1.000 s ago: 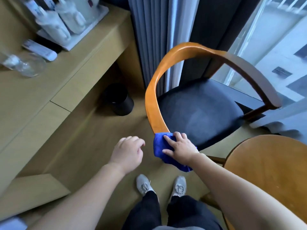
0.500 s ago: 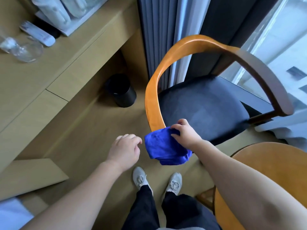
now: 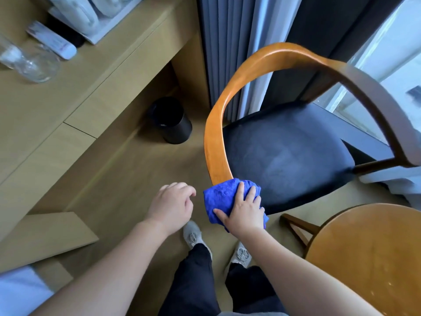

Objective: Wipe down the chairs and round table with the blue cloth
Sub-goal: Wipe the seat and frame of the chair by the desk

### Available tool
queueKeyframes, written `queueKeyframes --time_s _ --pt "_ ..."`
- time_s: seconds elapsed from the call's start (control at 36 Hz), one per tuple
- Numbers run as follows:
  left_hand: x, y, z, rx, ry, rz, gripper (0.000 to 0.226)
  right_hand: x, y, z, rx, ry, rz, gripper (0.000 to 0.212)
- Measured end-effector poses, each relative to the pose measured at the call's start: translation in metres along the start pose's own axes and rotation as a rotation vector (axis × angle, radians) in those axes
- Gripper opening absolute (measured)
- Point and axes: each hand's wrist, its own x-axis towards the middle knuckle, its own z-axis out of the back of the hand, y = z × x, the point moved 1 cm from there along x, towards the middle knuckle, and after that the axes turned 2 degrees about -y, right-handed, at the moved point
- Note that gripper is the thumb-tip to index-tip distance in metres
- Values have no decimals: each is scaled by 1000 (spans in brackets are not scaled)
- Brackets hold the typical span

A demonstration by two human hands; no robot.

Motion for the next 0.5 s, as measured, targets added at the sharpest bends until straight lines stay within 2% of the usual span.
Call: queueKeyframes --time_s 0.11,0.31,0.5 --pt "12 18 1 0 25 -12 23 6 4 2 -43 -29 15 118" --pt "50 50 11 -13 107 -34 21 28 26 11 26 -49 -38 116" --pt "79 78 24 -40 119 -70 20 58 53 25 57 -82 -91 117"
